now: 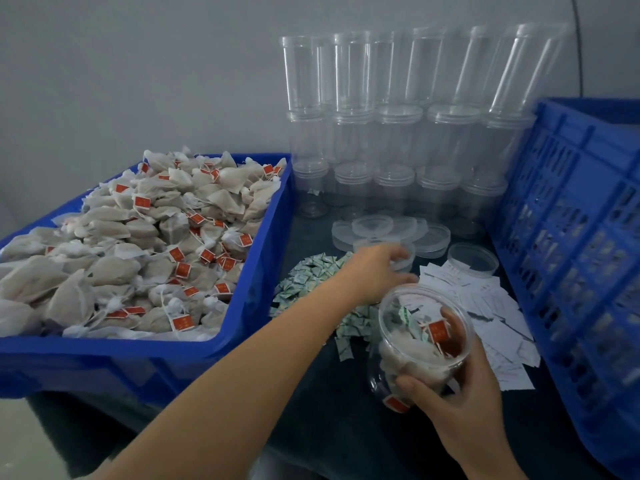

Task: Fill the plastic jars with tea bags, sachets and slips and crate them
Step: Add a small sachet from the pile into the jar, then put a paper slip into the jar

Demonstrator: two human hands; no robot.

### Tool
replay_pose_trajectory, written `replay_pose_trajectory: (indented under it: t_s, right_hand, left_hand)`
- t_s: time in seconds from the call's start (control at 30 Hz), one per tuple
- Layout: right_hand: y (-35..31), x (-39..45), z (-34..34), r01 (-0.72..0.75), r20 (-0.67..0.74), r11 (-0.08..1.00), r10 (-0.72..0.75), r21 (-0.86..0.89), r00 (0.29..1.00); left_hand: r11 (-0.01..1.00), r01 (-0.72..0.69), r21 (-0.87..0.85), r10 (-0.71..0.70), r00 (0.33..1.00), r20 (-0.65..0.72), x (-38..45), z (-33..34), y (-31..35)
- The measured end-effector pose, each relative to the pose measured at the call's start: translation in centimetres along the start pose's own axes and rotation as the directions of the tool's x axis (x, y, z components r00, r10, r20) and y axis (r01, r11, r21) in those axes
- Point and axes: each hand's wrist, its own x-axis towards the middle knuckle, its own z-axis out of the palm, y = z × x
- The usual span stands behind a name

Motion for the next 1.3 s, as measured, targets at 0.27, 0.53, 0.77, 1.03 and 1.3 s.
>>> replay_pose_trajectory:
  t_s: [0.27,0.53,0.77,1.03,1.3]
  right_hand:
    - [0.0,-0.4,-1.5,0.036,-0.045,0.999,-0.036,0.0,0.998]
    - [0.2,-0.4,-1.3,0.012,-0.068,1.0,-0.011,0.018,0.998]
    - [0.4,-0.5,-1.3,-0.045,-0.075,0.998,0.048,0.048,0.996]
    - [1.0,-0.6,-1.7,-0.075,-0.084,0.995,0.081,0.069,0.993]
    - [0.9,-0.2,-1.7,-0.076,-0.08,0.989,0.086,0.124,0.993]
  left_hand:
    - [0.851,-0.281,0.443,0.171,0.947,0.272,1.5,4.4,-0.2]
    - [0.861,-0.224,0.457,0.096,0.953,0.288,1.9,5.2,-0.7]
    - [0.937,-0.196,0.288,0.13,0.963,0.235,2.0,5.3,-0.3]
    - [0.908,-0.256,0.331,0.143,0.934,0.328,4.1,7.2,0.6]
    - [1.0,-0.024,-0.012,0.026,0.98,0.199,4.3,6.9,0.5]
